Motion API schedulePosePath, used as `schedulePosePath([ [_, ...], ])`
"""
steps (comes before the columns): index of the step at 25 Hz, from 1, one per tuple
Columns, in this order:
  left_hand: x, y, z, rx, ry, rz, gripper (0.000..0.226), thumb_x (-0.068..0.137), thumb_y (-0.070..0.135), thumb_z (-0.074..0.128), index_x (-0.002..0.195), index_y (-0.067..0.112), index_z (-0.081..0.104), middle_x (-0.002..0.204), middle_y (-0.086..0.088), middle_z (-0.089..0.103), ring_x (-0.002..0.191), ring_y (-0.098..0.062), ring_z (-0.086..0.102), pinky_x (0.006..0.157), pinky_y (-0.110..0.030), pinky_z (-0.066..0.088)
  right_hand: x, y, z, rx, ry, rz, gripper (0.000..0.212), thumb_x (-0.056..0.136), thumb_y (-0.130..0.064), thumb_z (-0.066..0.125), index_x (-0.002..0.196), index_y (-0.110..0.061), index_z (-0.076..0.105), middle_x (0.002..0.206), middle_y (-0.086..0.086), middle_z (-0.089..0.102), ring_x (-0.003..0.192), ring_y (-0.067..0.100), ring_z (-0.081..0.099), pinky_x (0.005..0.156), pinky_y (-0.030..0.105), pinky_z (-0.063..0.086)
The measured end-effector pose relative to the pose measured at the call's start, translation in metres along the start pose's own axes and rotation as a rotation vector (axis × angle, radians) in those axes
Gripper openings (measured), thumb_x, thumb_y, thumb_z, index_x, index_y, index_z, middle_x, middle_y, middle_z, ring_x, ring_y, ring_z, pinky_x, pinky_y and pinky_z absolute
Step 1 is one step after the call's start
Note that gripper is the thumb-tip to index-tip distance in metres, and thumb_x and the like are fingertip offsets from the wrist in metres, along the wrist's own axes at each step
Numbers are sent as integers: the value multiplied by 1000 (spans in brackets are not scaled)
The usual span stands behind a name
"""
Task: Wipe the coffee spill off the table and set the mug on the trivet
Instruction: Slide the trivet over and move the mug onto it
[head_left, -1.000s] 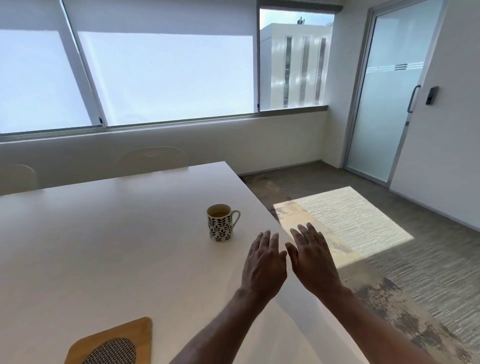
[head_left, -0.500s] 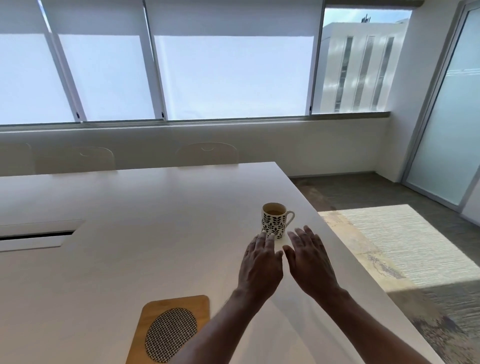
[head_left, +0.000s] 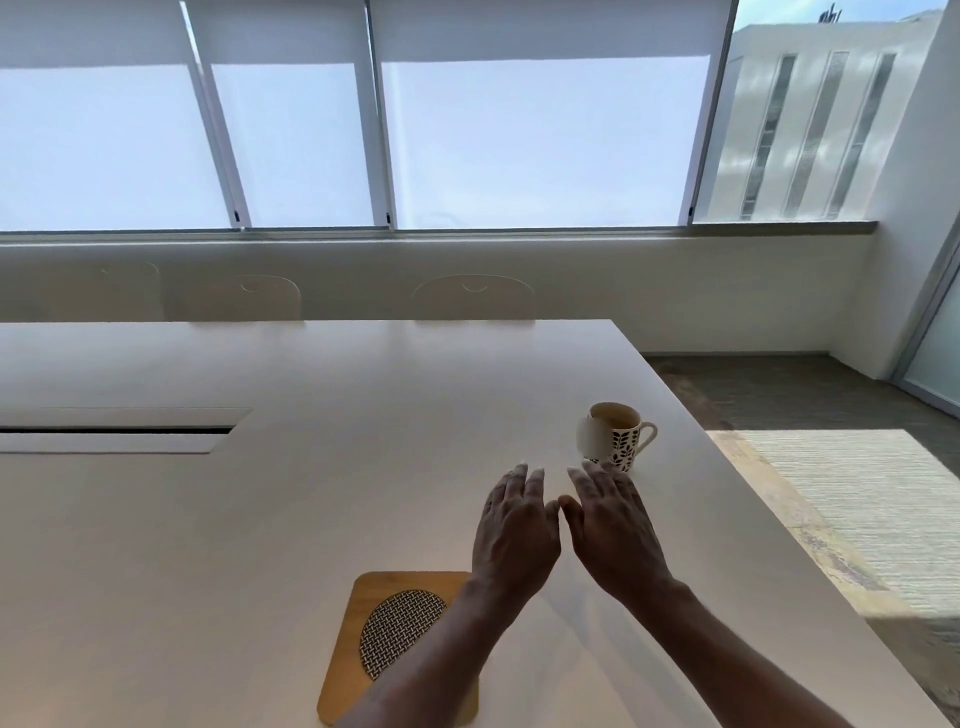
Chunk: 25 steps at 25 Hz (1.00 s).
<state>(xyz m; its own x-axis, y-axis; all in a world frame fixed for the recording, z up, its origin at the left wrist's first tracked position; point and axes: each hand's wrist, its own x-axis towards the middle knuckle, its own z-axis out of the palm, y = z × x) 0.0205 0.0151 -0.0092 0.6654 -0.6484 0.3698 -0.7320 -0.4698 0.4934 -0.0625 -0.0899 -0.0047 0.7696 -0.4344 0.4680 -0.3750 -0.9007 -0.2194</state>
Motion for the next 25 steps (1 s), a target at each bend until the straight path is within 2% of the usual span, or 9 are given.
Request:
schedulePosePath([
  [8, -18, -41, -27, 36, 45, -94, 51, 102, 32, 40, 149, 13, 36, 156, -14, 36, 146, -24, 29, 120, -33, 21, 4, -42, 25, 65, -71, -81, 52, 102, -40, 35, 144, -11, 42, 152, 13, 41, 148, 26, 24, 121, 39, 17],
  [11, -30, -58, -35, 41, 56, -152, 51, 102, 31, 40, 149, 13, 36, 156, -14, 36, 146, -24, 29, 120, -34, 21, -1, -60, 33, 127, -135, -83, 52, 102, -41, 35, 145, -12, 40, 149, 11, 45, 142, 23, 35, 118, 34, 27],
  [14, -44, -73, -39, 37, 42, -214, 50, 102, 31, 39, 149, 14, 36, 157, -13, 35, 147, -24, 28, 120, -33, 20, -9, -77, 42, 209, -198, -104, 48, 101, -37, 41, 141, -10, 44, 139, 10, 54, 131, 22, 47, 108, 31, 40],
  [17, -59, -88, -43, 85, -21, -277, 52, 103, 31, 37, 150, 11, 33, 158, -14, 33, 148, -24, 26, 121, -33, 20, -18, -89, 50, 212, -273, -144, 34, 98, -32, 48, 124, -12, 58, 122, 7, 63, 116, 21, 56, 95, 28, 47],
  [19, -70, -97, -46, 146, -77, -323, 52, 103, 30, 35, 151, 10, 31, 158, -15, 31, 148, -25, 25, 121, -35, 21, -25, -93, 53, 206, -306, -147, 29, 95, -31, 52, 115, -12, 62, 115, 6, 64, 109, 19, 58, 90, 26, 50],
  [21, -82, -103, -48, 194, -117, -360, 52, 103, 28, 30, 151, 9, 29, 159, -17, 28, 149, -28, 23, 122, -38, 20, -28, -95, 56, 199, -316, -132, 29, 95, -31, 53, 114, -11, 64, 115, 6, 64, 107, 18, 59, 89, 25, 50],
  [25, -93, -103, -53, 322, -144, -438, 55, 104, 32, 28, 153, 7, 24, 161, -20, 21, 149, -33, 18, 121, -45, 17, -29, -99, 51, 151, -293, -24, 32, 94, -37, 55, 108, -9, 63, 107, 8, 65, 101, 21, 61, 82, 28, 52],
])
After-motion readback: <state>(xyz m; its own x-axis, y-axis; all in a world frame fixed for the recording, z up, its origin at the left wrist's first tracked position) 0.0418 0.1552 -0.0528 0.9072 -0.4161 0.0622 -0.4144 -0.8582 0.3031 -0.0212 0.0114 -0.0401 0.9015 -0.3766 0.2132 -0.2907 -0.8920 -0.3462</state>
